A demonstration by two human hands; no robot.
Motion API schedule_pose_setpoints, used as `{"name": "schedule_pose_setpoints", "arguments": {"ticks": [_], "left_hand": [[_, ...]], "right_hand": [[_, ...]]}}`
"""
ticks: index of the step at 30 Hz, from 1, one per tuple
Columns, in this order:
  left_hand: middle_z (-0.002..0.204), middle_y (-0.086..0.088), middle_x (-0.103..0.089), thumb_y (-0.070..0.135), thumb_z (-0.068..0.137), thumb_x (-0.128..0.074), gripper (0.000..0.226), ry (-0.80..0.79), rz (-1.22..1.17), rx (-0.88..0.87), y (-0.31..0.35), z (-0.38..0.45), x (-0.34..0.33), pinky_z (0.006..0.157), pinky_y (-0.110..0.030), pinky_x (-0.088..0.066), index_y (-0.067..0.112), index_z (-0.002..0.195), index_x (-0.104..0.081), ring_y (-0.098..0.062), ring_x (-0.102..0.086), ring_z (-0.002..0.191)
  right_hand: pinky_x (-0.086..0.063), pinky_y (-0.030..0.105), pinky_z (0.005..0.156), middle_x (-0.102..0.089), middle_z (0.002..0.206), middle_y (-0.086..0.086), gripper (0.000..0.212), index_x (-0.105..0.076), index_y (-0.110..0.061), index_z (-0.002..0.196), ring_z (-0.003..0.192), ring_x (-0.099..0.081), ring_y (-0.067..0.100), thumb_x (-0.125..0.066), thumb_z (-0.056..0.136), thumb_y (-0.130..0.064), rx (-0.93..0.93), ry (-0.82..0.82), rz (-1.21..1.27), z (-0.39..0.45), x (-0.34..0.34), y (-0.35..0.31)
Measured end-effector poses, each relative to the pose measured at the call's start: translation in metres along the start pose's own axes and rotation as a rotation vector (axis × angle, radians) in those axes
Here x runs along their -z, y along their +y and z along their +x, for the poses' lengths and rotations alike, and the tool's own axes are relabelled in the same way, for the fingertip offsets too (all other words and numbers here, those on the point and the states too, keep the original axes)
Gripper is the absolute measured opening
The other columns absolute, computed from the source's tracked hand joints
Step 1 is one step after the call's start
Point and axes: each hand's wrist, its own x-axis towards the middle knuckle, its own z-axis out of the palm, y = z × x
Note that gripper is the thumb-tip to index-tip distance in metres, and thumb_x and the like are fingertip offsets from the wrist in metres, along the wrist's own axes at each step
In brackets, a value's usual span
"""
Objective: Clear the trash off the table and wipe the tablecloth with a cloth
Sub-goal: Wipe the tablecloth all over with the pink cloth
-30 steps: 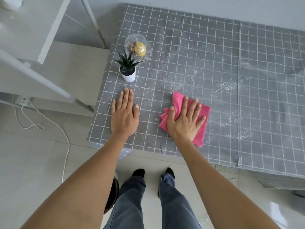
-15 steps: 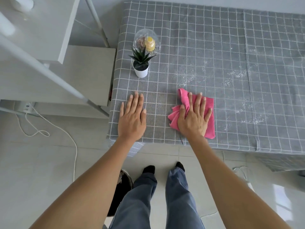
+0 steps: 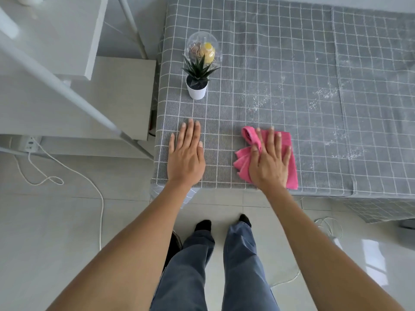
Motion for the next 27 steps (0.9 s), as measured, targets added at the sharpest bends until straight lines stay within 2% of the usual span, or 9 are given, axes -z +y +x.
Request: {"name": "schedule_pose_setpoints", "arguments": {"ticks": [3,7,11,15,20,23,25,27], "left_hand": [[0.160,0.004,0.002,0.030,0.100,-0.011,0.054,0.003,0.005,0.017,0.002,0.000,0.000,0.120,-0.039,0.004,0.021,0.152,-0.001,-0.012,0.004,0.147],[0.160,0.004,-0.002,0.030,0.099,-0.012,0.055,0.001,0.016,0.018,0.002,0.001,0.000,0.120,-0.039,0.002,0.020,0.153,-0.005,-0.013,0.001,0.148],[0.160,0.004,-0.004,0.030,0.099,-0.015,0.056,0.010,0.020,0.016,0.004,0.000,0.000,0.120,-0.041,-0.001,0.020,0.153,-0.007,-0.013,0.000,0.148],[0.160,0.003,-0.005,0.029,0.099,-0.017,0.055,0.011,0.026,0.016,0.004,-0.001,0.002,0.120,-0.041,-0.002,0.019,0.153,-0.009,-0.013,-0.001,0.148],[0.161,0.004,-0.002,0.031,0.099,-0.010,0.056,-0.010,0.034,0.015,0.004,-0.001,0.002,0.120,-0.040,0.001,0.020,0.153,-0.005,-0.012,0.002,0.148],[0.160,0.004,-0.001,0.032,0.099,-0.007,0.056,-0.020,0.033,0.002,0.002,-0.001,0.003,0.120,-0.040,0.002,0.020,0.153,-0.003,-0.012,0.003,0.147],[0.160,0.004,0.000,0.031,0.099,-0.007,0.055,-0.026,0.031,0.001,0.002,-0.001,0.003,0.120,-0.039,0.003,0.021,0.153,-0.002,-0.012,0.004,0.147],[0.160,0.004,0.002,0.030,0.100,-0.008,0.054,-0.031,0.034,0.003,0.001,0.000,0.003,0.120,-0.039,0.004,0.020,0.153,-0.001,-0.012,0.005,0.147]], "right_hand": [[0.008,0.052,0.117,0.019,0.159,-0.002,0.053,0.012,-0.041,0.149,0.145,0.020,0.019,-0.004,0.100,-0.049,-0.081,-0.010,0.018,-0.003,0.000,-0.012],[0.013,0.050,0.116,0.017,0.159,-0.002,0.055,0.006,-0.041,0.150,0.146,0.016,0.020,-0.014,0.099,-0.048,0.097,-0.005,0.007,-0.024,-0.014,-0.049],[0.017,0.046,0.115,0.013,0.160,-0.006,0.061,0.002,-0.045,0.150,0.147,0.014,0.016,-0.002,0.092,-0.064,0.091,-0.002,0.047,-0.026,-0.013,-0.050],[0.013,0.049,0.117,0.009,0.161,-0.007,0.054,-0.009,-0.049,0.148,0.148,0.011,0.016,-0.001,0.095,-0.058,-0.010,0.021,0.184,-0.024,-0.013,-0.061],[0.014,0.049,0.115,0.010,0.161,-0.005,0.060,-0.001,-0.046,0.149,0.148,0.011,0.018,-0.014,0.094,-0.066,0.016,0.028,0.061,-0.024,-0.018,-0.056],[0.014,0.048,0.115,0.010,0.161,-0.006,0.059,0.004,-0.047,0.148,0.148,0.011,0.017,-0.015,0.096,-0.064,0.044,0.016,0.044,-0.018,-0.018,-0.047],[0.012,0.050,0.116,0.013,0.160,-0.004,0.055,0.011,-0.046,0.147,0.147,0.013,0.019,-0.009,0.098,-0.060,-0.011,0.017,-0.008,-0.006,-0.011,-0.027],[0.009,0.053,0.117,0.014,0.160,-0.001,0.055,0.012,-0.043,0.148,0.146,0.014,0.021,-0.004,0.097,-0.059,-0.151,0.038,-0.005,0.010,0.002,0.006]]}}
